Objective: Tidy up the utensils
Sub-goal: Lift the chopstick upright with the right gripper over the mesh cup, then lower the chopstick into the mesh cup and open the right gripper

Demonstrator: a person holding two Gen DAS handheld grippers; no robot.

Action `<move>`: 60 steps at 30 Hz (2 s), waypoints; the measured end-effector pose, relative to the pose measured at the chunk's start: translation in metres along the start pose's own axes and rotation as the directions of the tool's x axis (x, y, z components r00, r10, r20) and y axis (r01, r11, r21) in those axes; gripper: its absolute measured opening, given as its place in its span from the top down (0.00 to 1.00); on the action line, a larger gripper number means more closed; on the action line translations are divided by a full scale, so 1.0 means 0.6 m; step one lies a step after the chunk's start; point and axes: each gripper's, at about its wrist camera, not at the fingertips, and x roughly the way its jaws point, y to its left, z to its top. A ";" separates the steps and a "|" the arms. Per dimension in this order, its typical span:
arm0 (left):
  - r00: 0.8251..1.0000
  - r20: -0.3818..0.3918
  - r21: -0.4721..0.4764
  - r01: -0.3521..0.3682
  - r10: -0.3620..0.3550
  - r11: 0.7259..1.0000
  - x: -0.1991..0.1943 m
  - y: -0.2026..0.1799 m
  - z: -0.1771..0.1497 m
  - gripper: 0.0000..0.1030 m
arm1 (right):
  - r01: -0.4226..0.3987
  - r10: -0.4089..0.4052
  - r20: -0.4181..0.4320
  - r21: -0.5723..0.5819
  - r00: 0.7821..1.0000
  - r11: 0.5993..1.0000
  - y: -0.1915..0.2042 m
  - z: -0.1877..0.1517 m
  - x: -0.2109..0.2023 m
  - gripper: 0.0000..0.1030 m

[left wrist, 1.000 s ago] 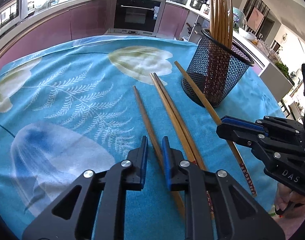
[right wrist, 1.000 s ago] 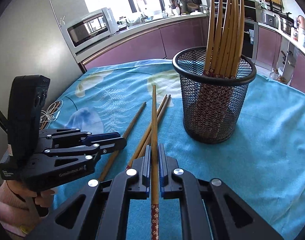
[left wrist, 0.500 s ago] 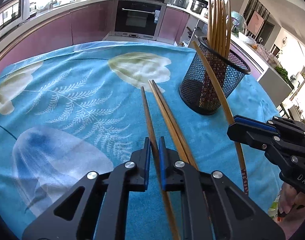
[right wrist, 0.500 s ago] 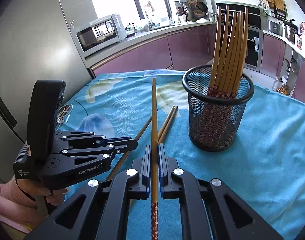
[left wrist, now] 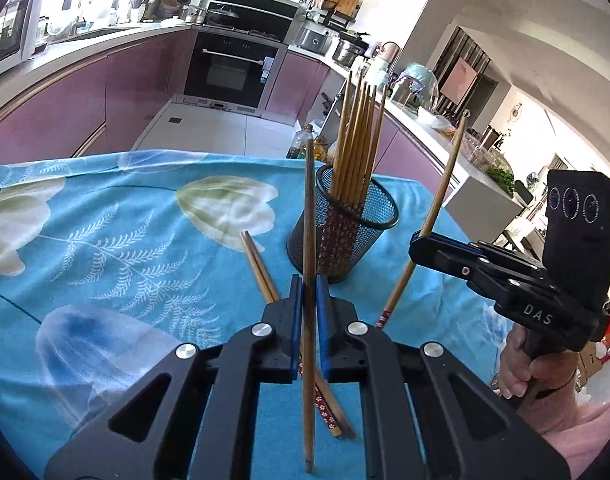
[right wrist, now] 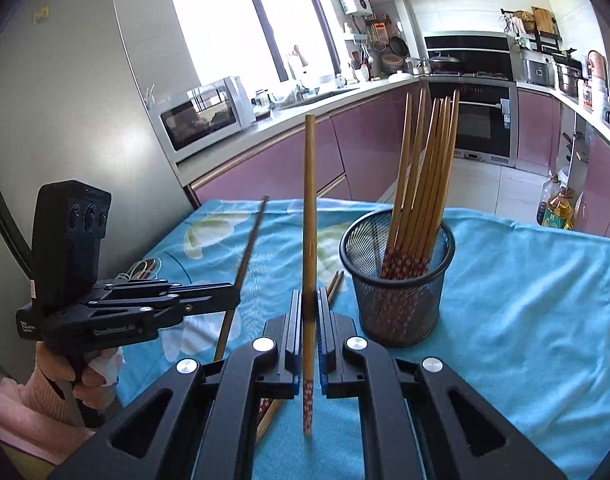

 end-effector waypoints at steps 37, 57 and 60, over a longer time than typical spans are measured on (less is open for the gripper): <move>0.958 0.269 0.111 0.073 -0.101 0.991 -0.099 -0.087 0.204 0.93 | 0.069 -0.053 0.201 -0.072 0.978 0.995 -0.031 0.137 -0.081 0.94; 0.996 0.081 0.221 -0.051 0.034 0.974 0.033 -0.107 0.204 0.93 | 0.097 -0.098 0.017 0.017 0.995 0.995 -0.095 0.115 0.022 0.94; 0.998 0.041 0.225 -0.055 0.047 0.973 0.057 -0.102 0.201 0.93 | 0.104 -0.103 -0.024 0.032 0.994 0.994 -0.107 0.110 0.041 0.94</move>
